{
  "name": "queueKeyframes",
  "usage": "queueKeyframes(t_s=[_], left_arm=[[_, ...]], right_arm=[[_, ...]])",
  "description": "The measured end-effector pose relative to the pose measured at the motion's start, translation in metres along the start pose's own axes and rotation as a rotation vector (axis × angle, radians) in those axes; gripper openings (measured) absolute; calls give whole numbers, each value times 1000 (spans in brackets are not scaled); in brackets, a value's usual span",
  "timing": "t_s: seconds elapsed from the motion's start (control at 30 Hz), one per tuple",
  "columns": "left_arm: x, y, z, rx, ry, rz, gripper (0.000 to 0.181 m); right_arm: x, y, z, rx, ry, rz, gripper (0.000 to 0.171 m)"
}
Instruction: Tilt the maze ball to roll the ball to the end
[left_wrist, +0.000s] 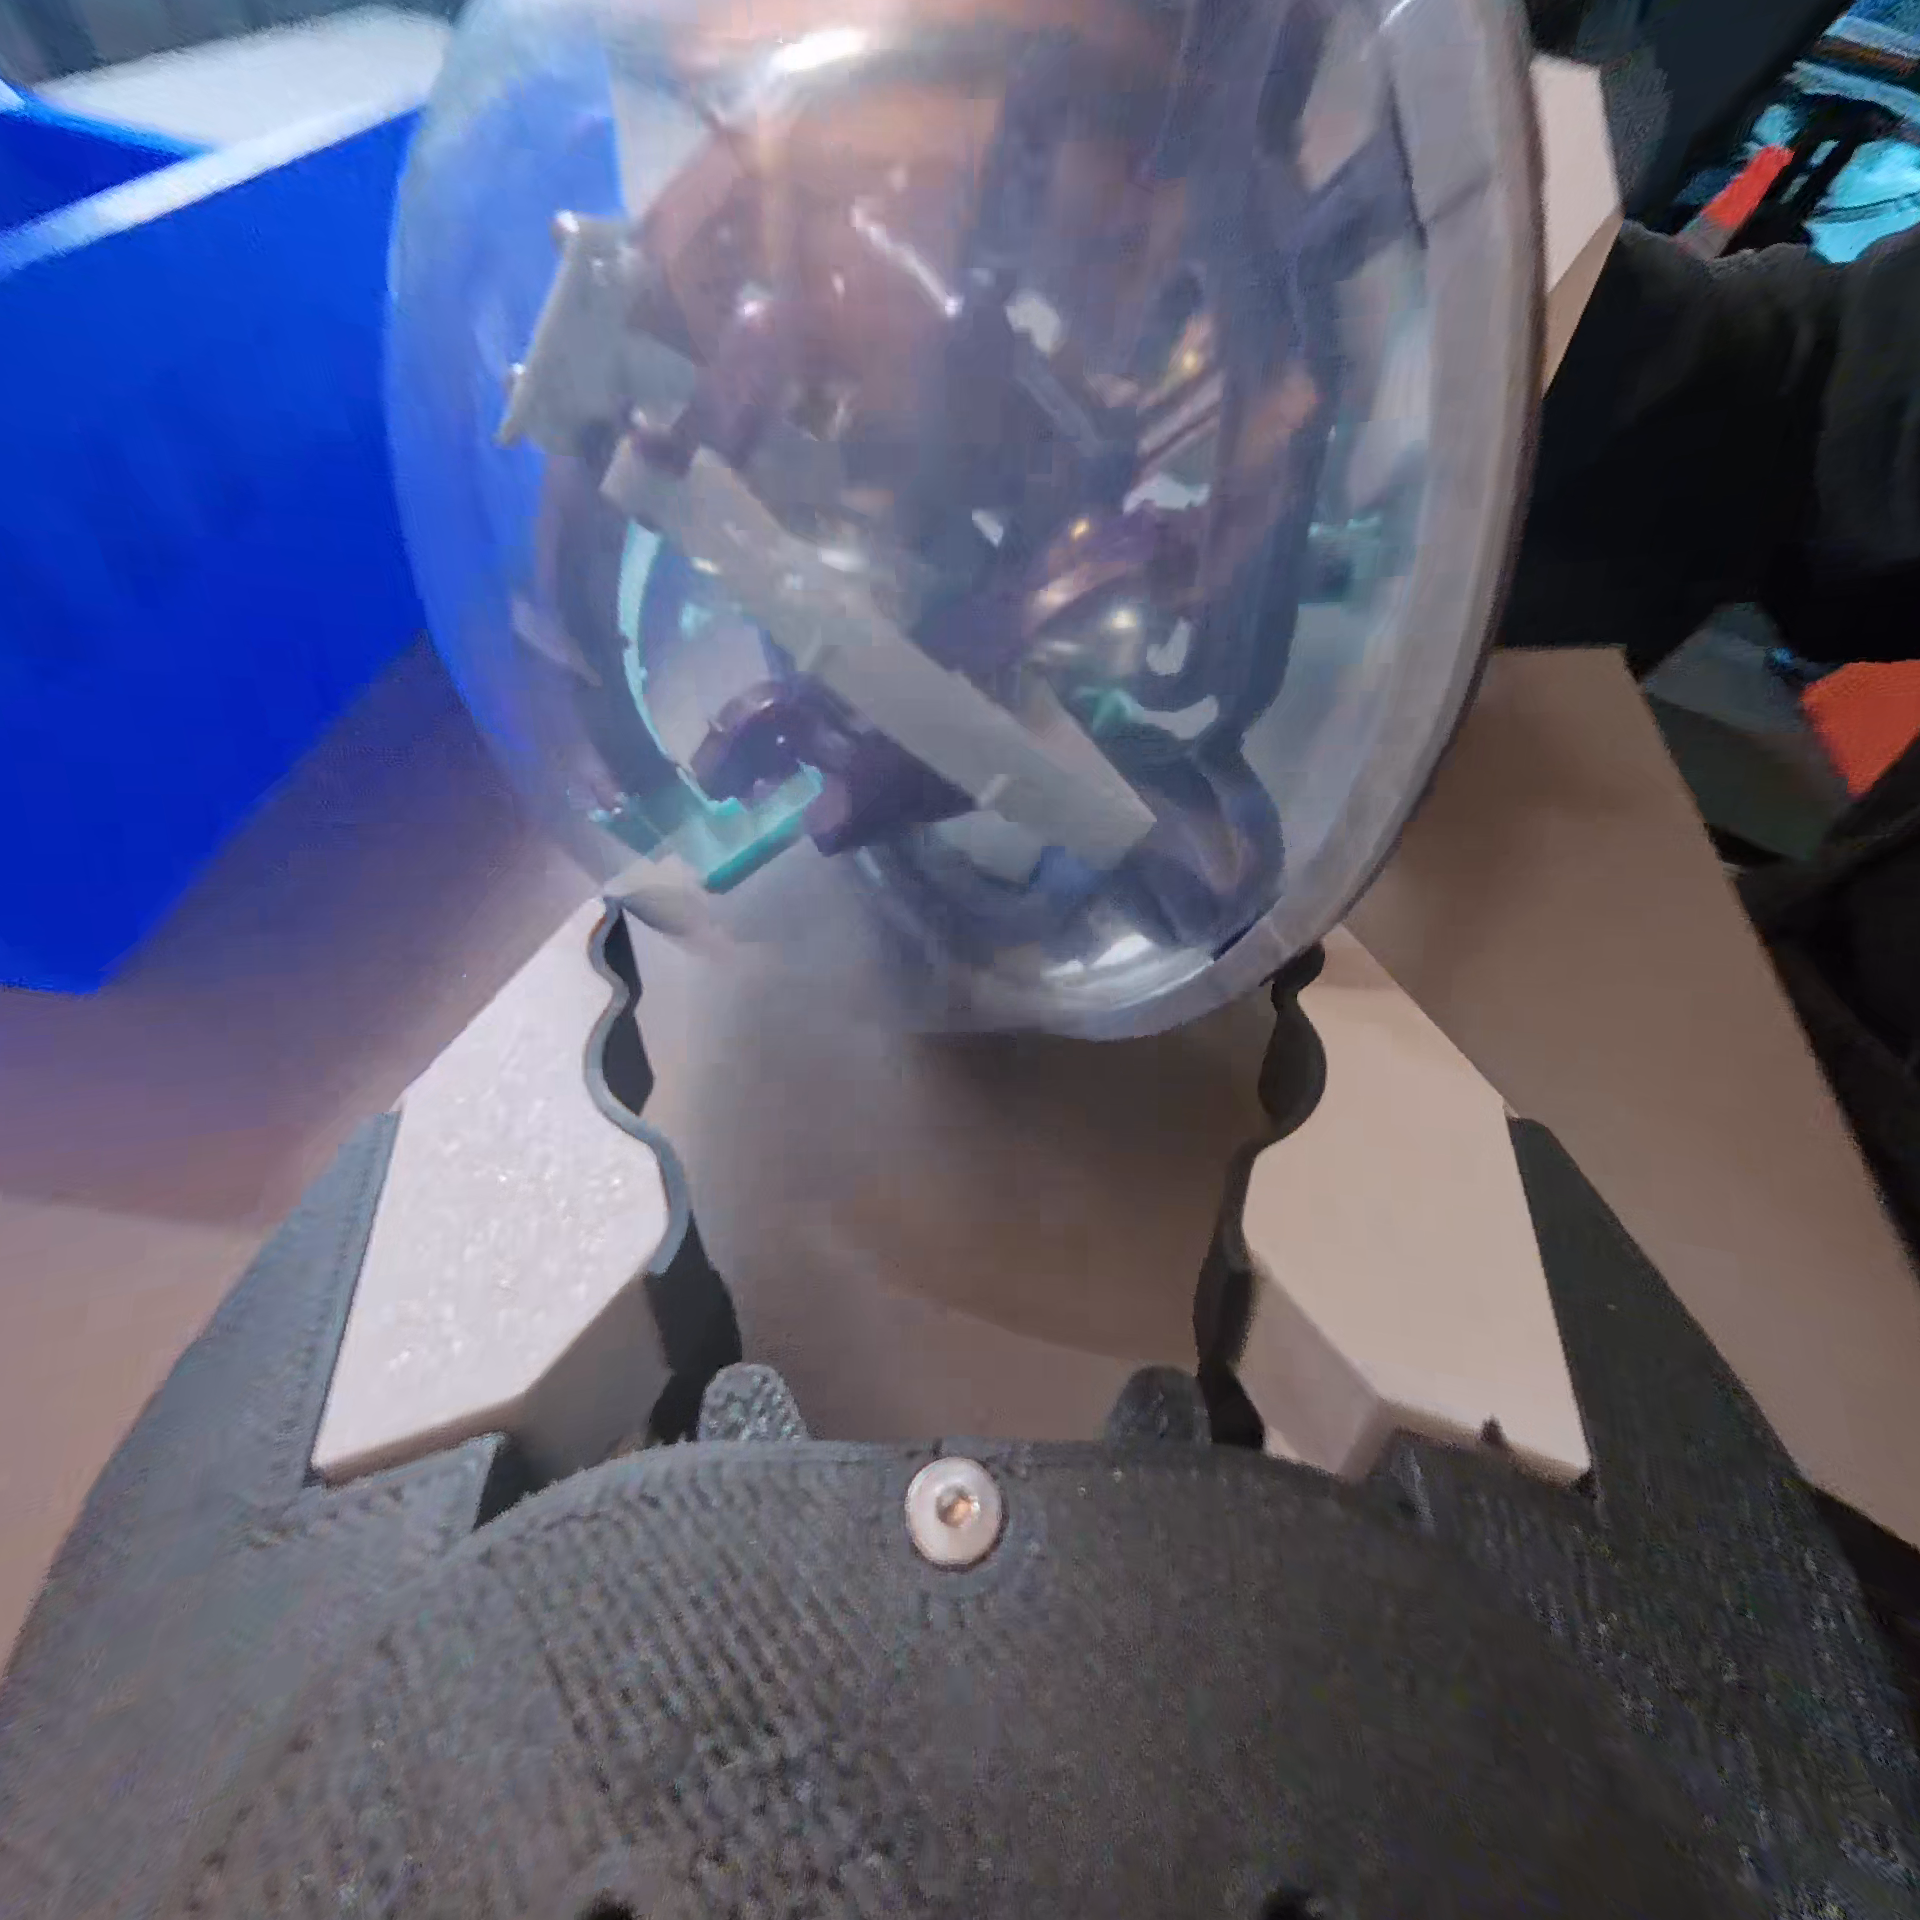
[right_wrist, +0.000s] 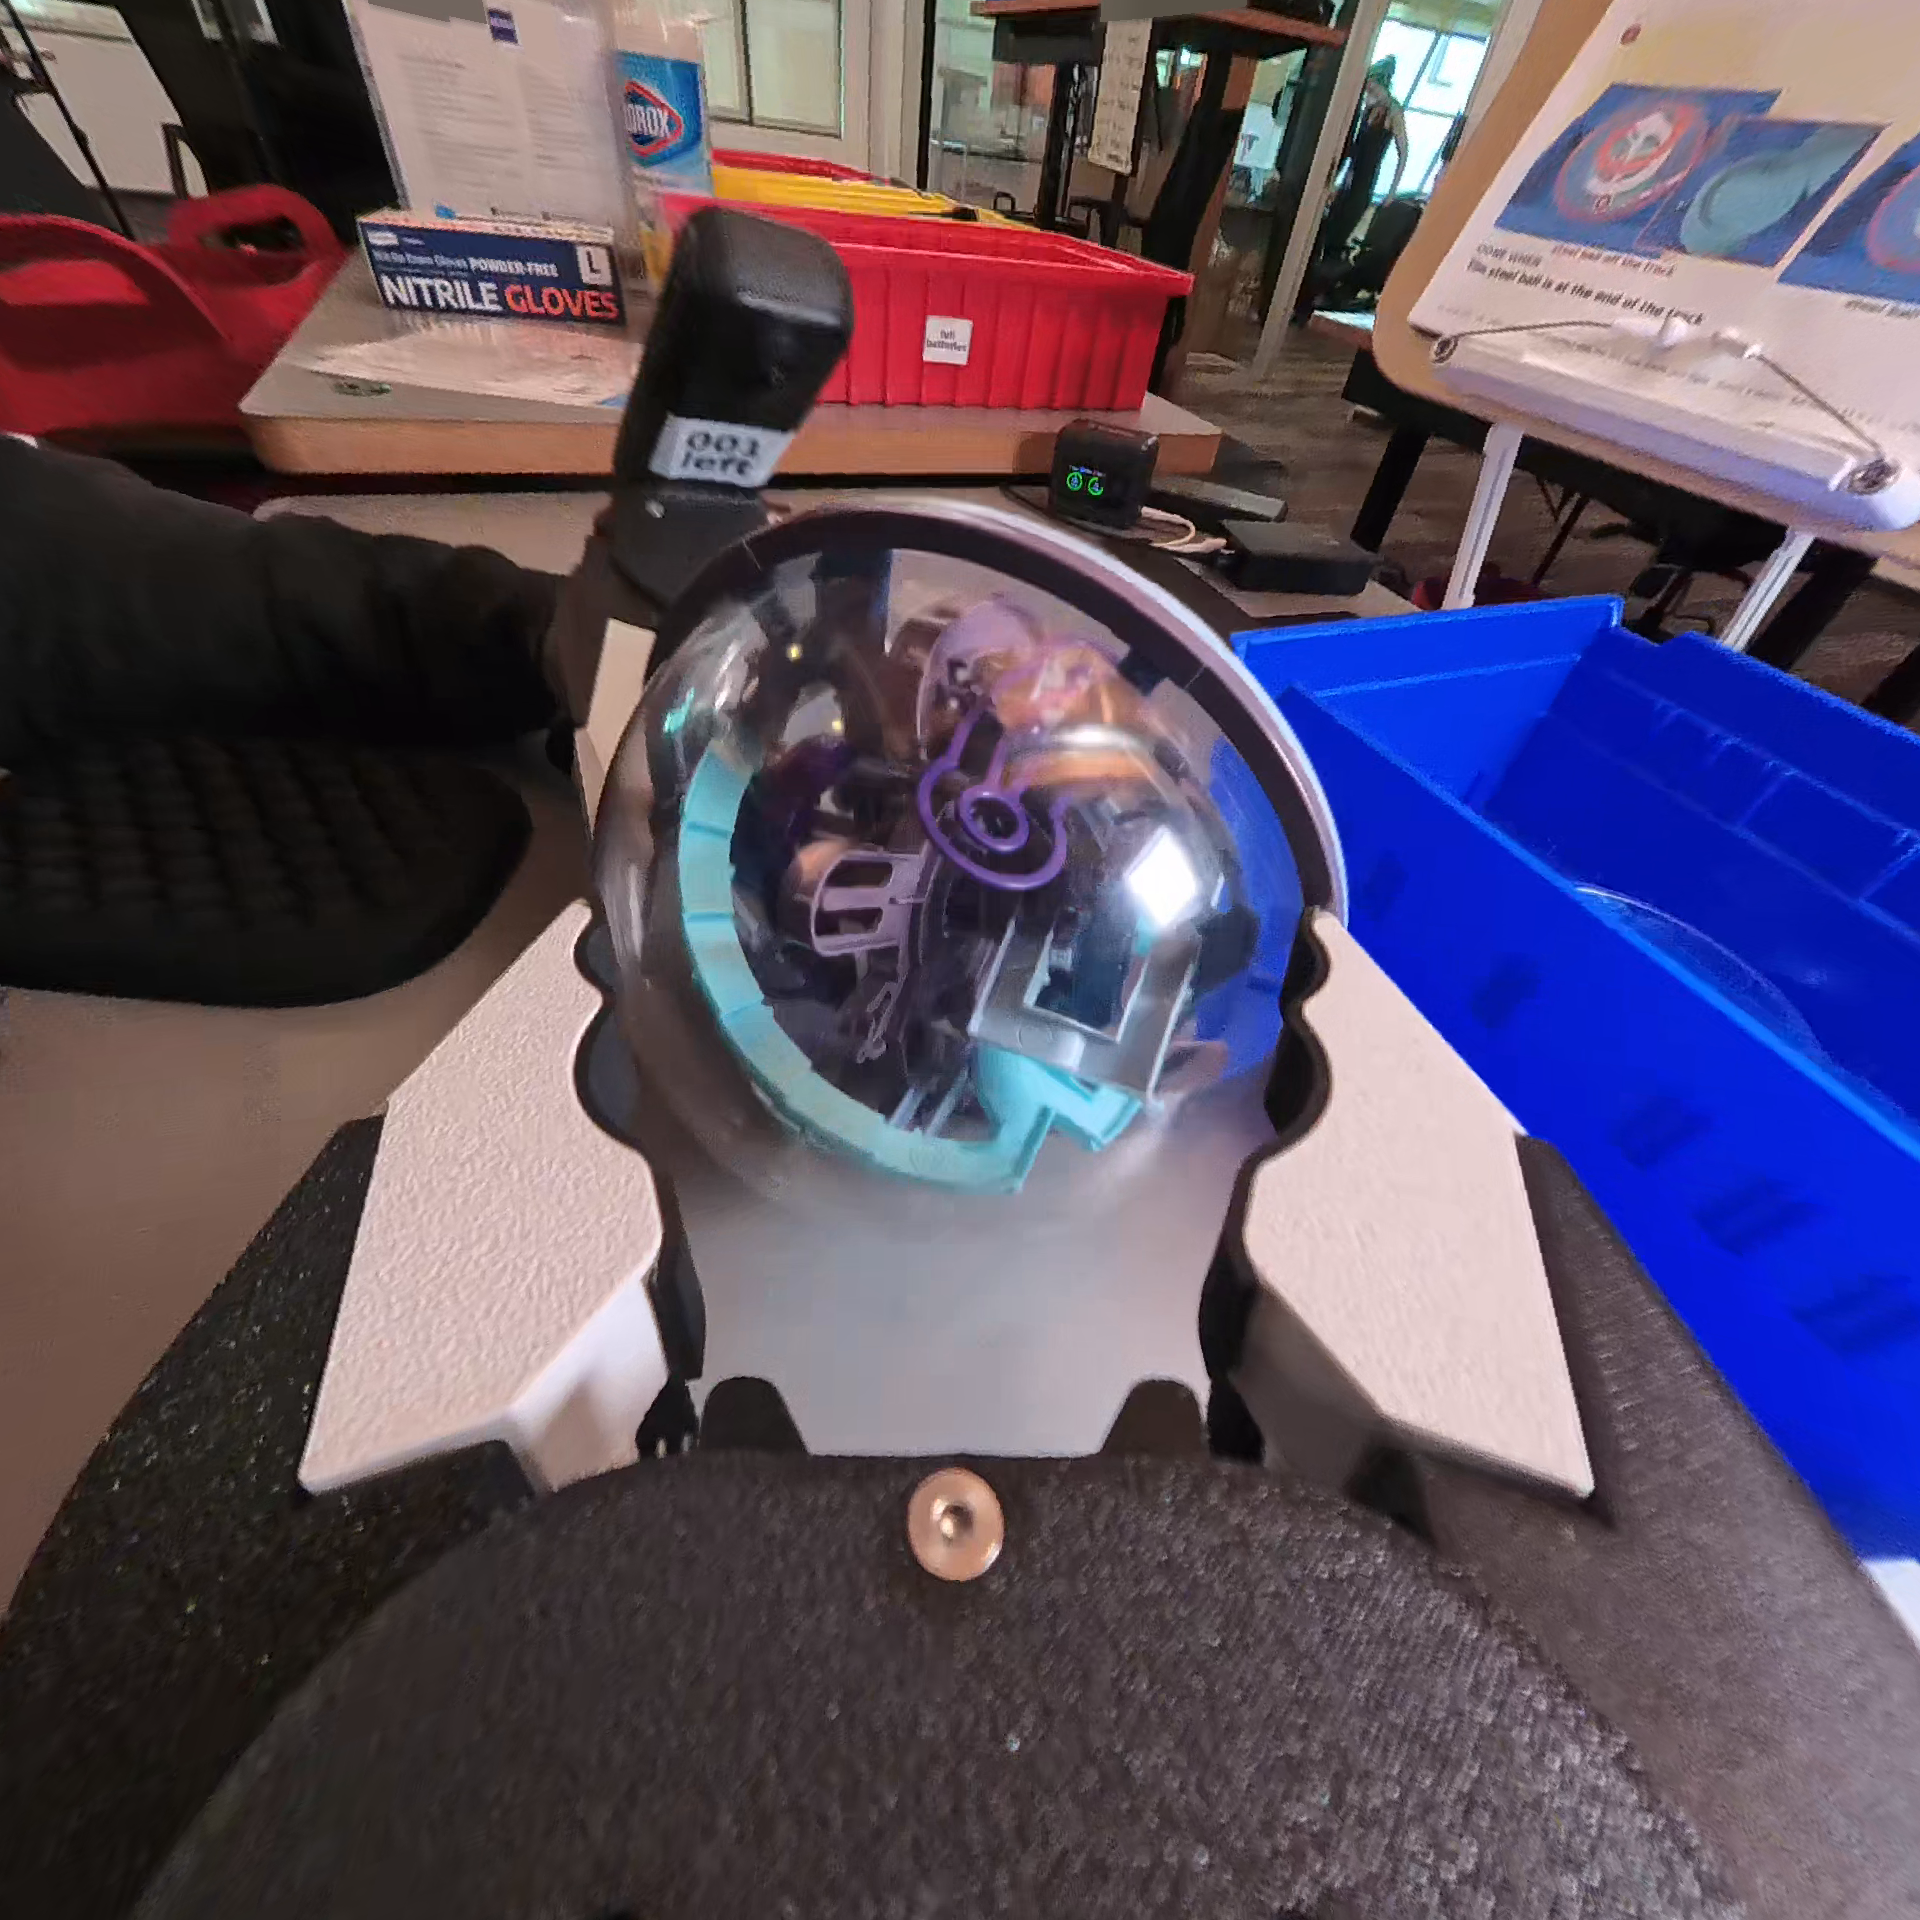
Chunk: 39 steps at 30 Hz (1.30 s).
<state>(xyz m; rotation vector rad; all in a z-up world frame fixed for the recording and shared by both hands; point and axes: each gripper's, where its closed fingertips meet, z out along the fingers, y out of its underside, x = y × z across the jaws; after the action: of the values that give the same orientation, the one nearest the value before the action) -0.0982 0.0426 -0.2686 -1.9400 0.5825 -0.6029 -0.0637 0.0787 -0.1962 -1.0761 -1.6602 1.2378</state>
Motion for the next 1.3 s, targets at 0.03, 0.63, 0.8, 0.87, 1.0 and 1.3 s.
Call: queueKeyframes(t_s=[0.03, 0.63, 0.8, 0.87, 1.0, 1.3], left_arm=[[3, 3, 4, -29, 17, -11, 120], [-18, -32, -3, 142, -124, 17, 145], [-20, -29, -2, 151, -86, -88, 142], [-18, -28, 1, 143, -55, -142, 140], [-8, -21, 8, 110, 11, -240, 139], [13, -5, 11, -9, 17, 12, 137]], right_arm=[[-1, -3, -2, -2, 4, -2, 124], [9, -8, -2, -12, -6, 72, 121], [21, 32, -9, -114, 9, -72, 131], [19, 37, -2, -122, 21, -108, 129], [15, 28, 3, -94, 31, -140, 135], [7, 28, -22, -63, -189, 146, 133]])
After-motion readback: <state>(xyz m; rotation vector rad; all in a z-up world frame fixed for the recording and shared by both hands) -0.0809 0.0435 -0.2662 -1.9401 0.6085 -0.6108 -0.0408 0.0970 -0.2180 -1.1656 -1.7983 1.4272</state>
